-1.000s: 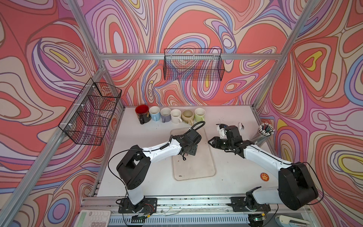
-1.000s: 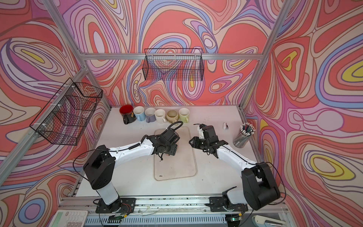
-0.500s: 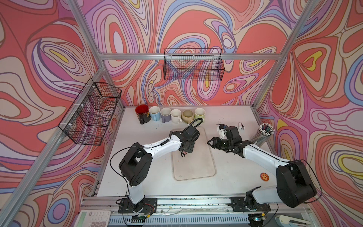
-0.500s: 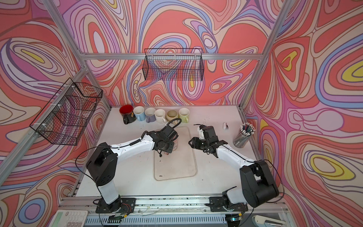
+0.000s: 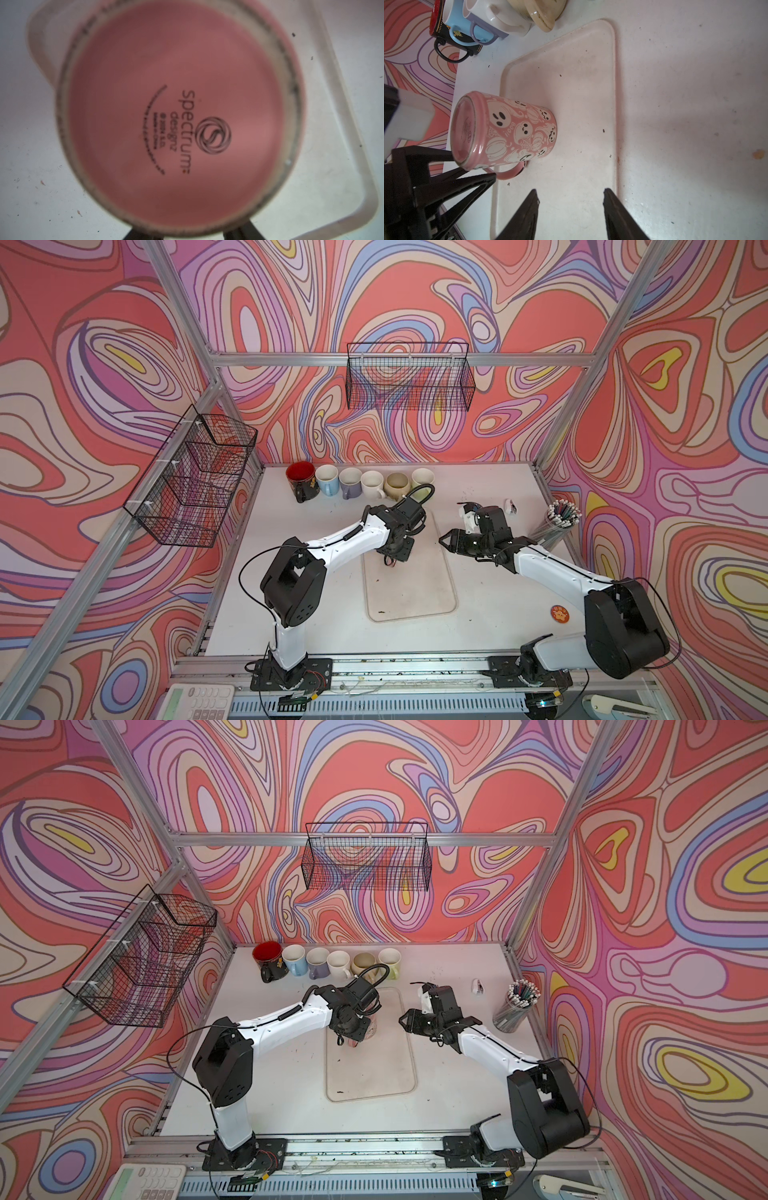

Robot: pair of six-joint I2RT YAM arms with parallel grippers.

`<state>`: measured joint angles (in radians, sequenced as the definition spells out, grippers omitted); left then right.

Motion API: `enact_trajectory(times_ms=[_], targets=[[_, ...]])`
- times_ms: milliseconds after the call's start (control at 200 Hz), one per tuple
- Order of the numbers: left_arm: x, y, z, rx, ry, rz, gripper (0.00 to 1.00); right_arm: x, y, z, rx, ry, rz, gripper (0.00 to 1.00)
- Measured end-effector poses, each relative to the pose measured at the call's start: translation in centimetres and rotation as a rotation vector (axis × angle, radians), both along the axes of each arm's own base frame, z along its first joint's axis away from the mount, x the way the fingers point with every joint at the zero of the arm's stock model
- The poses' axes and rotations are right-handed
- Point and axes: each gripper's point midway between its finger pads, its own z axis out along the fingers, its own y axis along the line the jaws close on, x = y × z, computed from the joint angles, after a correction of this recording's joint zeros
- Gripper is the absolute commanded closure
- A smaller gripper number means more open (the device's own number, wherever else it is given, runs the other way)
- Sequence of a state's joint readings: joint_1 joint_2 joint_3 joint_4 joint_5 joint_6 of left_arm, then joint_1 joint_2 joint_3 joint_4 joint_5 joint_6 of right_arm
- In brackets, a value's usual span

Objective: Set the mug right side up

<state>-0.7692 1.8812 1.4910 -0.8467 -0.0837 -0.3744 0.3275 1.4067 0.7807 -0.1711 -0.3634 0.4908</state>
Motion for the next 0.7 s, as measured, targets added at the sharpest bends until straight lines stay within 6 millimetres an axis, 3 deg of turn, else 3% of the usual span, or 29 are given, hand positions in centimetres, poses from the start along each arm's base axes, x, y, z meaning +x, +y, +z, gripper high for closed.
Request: enact_trajectory(times_ms=[696], targets=[[0.8,1.2,-0.3,0.036,0.059,0.008,0.58,-0.2,0.0,-0.3,-0.001,0.004,0.001,0.48]])
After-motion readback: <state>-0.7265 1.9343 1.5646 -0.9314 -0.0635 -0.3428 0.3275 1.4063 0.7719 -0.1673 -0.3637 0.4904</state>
